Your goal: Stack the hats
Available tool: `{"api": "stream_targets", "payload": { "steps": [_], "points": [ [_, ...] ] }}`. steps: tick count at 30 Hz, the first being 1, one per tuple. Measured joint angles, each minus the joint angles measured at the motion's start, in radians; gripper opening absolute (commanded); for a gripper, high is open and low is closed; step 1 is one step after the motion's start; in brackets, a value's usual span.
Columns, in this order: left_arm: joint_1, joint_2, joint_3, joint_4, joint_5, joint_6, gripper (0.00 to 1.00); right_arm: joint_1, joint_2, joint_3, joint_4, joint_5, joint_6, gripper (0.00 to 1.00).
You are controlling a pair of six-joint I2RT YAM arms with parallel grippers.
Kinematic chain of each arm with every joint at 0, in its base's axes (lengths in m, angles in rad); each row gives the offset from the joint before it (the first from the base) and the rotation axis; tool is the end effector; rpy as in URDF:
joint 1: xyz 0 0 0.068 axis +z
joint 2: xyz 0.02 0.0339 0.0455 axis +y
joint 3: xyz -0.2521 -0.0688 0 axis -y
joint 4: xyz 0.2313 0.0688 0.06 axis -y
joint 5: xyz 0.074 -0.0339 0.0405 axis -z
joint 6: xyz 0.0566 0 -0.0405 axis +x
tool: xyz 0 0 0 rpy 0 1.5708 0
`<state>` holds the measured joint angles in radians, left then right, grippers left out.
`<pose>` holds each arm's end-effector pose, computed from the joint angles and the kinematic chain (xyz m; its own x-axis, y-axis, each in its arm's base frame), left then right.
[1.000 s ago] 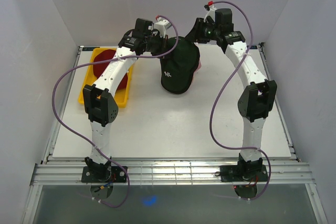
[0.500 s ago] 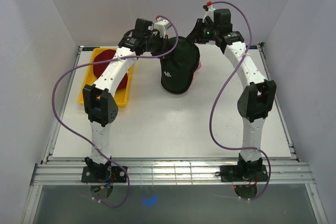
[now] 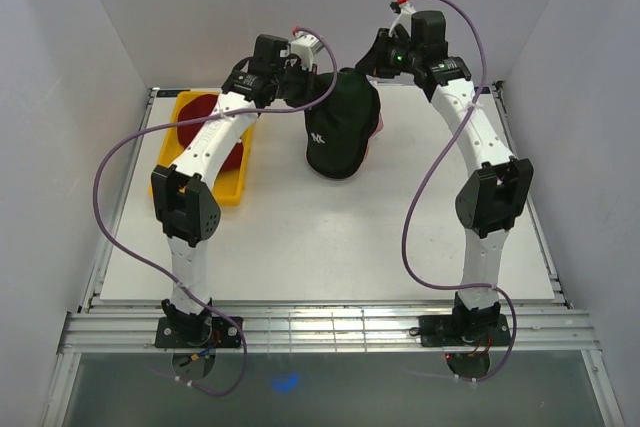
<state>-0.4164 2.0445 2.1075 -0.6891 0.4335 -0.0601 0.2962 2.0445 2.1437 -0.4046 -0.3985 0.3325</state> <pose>0.4144 -0.2093 0.3388 -0.5757 0.1950 -0.7941 0.6449 0.7053 -0.2944 0.4523 0.1610 0.3825 -0.4752 0.1695 -0.8634 -0.4950 0.7598 0.4216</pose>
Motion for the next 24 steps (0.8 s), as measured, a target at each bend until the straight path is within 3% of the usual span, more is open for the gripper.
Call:
{"api": "stream_targets", "payload": {
  "steps": [12,24],
  "points": [
    [0.000,-0.056,-0.009,0.026,-0.057,0.001,0.00,0.000,-0.074,-0.096,0.016,0.023,-0.004,0.10],
    [-0.001,-0.057,-0.122,0.074,-0.043,-0.019,0.00,0.001,-0.086,-0.158,0.023,0.038,-0.020,0.09]
  ]
}}
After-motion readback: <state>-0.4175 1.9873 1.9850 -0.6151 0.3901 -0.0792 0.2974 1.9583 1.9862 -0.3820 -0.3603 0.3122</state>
